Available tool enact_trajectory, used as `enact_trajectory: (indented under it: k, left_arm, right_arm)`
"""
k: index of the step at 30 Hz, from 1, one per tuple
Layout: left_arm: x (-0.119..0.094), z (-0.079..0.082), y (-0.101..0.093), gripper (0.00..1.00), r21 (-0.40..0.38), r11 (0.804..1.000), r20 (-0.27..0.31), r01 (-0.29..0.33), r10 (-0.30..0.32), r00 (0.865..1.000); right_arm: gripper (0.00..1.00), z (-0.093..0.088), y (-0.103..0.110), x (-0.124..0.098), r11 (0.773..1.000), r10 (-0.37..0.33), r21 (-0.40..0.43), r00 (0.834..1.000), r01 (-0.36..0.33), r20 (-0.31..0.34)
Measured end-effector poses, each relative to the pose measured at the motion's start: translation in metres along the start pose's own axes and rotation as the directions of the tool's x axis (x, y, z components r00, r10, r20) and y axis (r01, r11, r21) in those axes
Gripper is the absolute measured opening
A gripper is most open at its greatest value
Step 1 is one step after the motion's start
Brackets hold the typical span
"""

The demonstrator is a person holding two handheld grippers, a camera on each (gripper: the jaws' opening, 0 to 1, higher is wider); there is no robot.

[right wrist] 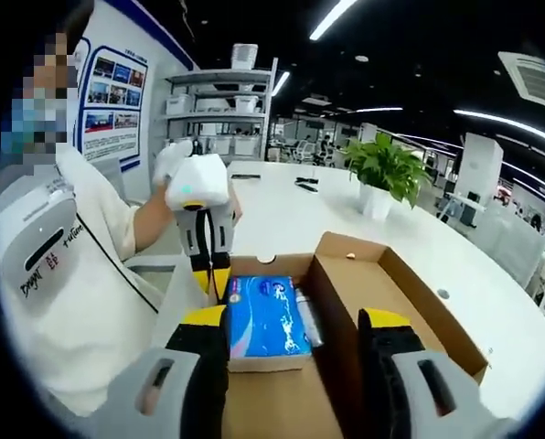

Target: Operate the shoe box by opening the lid, removing the specified soft item, and placing it in the target area until the item is outside and the box remains undamaged.

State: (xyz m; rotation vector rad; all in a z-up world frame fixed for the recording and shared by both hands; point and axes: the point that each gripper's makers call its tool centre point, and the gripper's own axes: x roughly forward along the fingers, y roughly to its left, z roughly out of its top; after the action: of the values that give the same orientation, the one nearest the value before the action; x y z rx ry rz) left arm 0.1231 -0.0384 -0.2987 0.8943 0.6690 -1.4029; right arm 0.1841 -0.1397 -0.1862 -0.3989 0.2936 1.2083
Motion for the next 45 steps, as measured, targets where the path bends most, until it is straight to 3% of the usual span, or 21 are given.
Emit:
enact_trajectory:
  k: [9,18,28,39,42,43,44,45]
  left_arm:
    - [0.0,0.0,0.0,0.02,-0.003,1.0,-0.002,-0.001,0.001,1.0]
    - [0.0,0.0,0.001,0.02,-0.005,1.0,0.001,0.0,0.0,1.0]
    - [0.0,0.0,0.001,0.02,0.002,1.0,0.005,-0.006,0.006,1.0]
    - [0.001,0.001,0.001,0.02,0.003,1.0,0.011,-0.004,0.004,1.0]
    - [0.013,0.0,-0.001,0.02,0.004,1.0,0.025,0.017,-0.017,1.0]
    - [0.01,-0.001,-0.001,0.02,-0.001,1.0,0.0,0.006,-0.006,1.0]
    - [0.004,-0.01,0.001,0.02,0.084,0.996,-0.05,0.0,0.005,0.999]
    - [-0.001,-0.018,0.002,0.03,0.022,1.0,-0.085,-0.022,0.024,0.996]
  right_arm:
    - [0.56,-0.004,0.011,0.012,0.997,0.052,-0.048,0.998,-0.053,-0.037]
    - [0.55,-0.014,0.003,0.031,0.996,0.07,-0.049,0.994,-0.074,-0.084]
    - [0.53,-0.035,0.021,0.054,0.988,0.126,-0.064,0.976,-0.139,-0.175]
    - [0.58,-0.043,0.03,0.076,0.981,0.172,-0.053,0.962,-0.187,-0.214]
    - [0.59,-0.042,0.035,0.079,0.978,0.187,-0.056,0.96,-0.202,-0.207]
    - [0.58,-0.043,0.036,0.081,0.978,0.192,-0.045,0.961,-0.205,-0.198]
    - [0.58,-0.045,0.036,0.082,0.978,0.192,-0.04,0.96,-0.204,-0.201]
    - [0.59,-0.049,0.036,0.083,0.978,0.192,-0.04,0.959,-0.204,-0.209]
